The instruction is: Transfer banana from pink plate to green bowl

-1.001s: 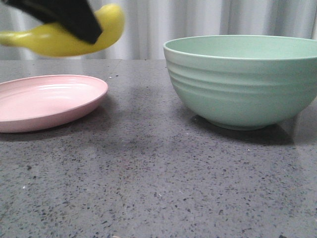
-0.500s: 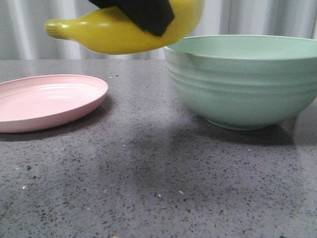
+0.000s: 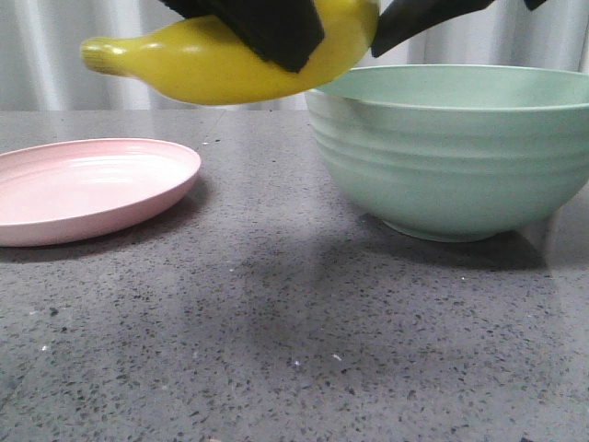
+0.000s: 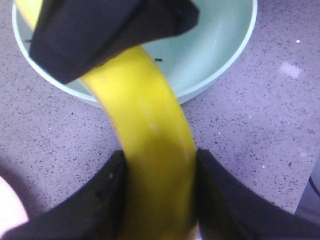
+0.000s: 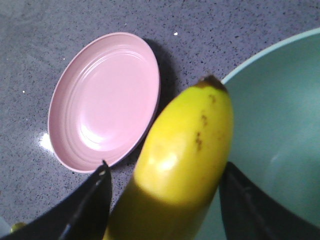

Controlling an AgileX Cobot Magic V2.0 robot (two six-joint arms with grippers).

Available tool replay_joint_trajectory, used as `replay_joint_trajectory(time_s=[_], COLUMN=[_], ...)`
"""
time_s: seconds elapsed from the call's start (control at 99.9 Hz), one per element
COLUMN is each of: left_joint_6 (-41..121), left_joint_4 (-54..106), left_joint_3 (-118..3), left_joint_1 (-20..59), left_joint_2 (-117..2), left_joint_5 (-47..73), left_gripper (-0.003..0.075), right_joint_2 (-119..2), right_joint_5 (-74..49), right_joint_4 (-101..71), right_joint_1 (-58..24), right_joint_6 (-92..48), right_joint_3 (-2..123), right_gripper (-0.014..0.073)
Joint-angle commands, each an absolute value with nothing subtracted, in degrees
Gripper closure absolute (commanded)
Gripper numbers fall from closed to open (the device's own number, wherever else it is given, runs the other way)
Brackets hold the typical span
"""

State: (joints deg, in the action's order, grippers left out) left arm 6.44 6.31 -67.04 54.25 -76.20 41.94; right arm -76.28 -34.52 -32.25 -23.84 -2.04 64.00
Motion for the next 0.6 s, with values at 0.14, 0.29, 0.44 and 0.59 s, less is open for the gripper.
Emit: replay_joint_trajectory(time_s=[0.14, 0.29, 0.44, 0.59], left_joint_6=[6.7, 6.7, 6.7, 6.7], left_joint_4=[8.3, 8.3, 7.8, 7.0], left_joint_3=[-69.2, -69.2, -69.2, -69.2], left_joint_1=[54.7, 54.7, 54.7, 54.7], left_joint_2=[-74.3, -74.3, -74.3, -73.9], left_joint_5=[37.9, 36.6, 36.9, 37.2], left_gripper=[0.0740, 0.0715, 0.0503, 0.0270], right_joint_2=[-75.6, -75.6, -75.6, -75.1], right_joint_5=[-30.7, -30.8, -31.1, -29.9], right_joint_4=[-34.4, -34.4, -34.4, -34.4], right_joint_1=[-24.1, -24.1, -24.1, -24.1], right_joint_6=[-2.6, -2.6, -2.6, -2.6], right_joint_3=[66.3, 66.3, 66.3, 66.4], right_gripper=[0.0287, 0.0585, 0.0664, 0.0664])
